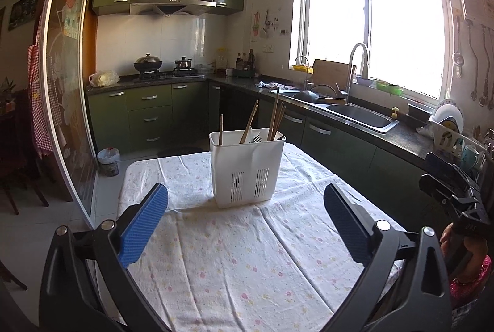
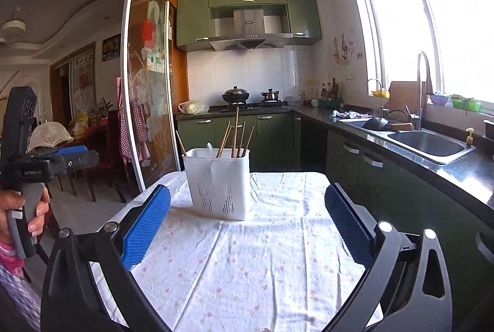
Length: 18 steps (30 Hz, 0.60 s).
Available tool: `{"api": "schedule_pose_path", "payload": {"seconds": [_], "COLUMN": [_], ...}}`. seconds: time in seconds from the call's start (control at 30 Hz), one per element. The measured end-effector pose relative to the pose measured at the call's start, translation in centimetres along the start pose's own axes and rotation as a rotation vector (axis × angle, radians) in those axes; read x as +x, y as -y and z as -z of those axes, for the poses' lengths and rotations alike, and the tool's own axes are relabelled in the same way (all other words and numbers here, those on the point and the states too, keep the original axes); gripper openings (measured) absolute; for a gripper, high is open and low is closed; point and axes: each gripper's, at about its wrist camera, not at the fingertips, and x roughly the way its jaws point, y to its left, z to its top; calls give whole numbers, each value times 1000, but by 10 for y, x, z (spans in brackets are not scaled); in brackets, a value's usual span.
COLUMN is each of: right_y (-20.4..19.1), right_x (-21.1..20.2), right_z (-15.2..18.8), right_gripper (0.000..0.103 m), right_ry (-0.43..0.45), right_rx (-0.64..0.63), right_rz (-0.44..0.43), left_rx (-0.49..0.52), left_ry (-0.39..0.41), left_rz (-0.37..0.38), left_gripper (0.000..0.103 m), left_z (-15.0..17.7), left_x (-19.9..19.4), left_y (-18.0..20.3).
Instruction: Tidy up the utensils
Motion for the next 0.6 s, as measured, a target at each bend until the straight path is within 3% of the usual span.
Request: {"api": "schedule_pose_path", "payload": {"seconds": [0.27, 0.6], "right_y": [-11, -21], "right_x": [-20, -28], "right_z": [9, 9], "right_gripper": [98, 98], "right_ry": [40, 31], "right_rx": [24, -17], "right_rz": [-27, 21], "left_rx": [-9, -10], "left_ry": [13, 38], "left_rz": [-71, -135], "left_gripper": [96, 96], "left_z": [18, 22], "left_x": [-12, -26], "left_y": [3, -5]}}
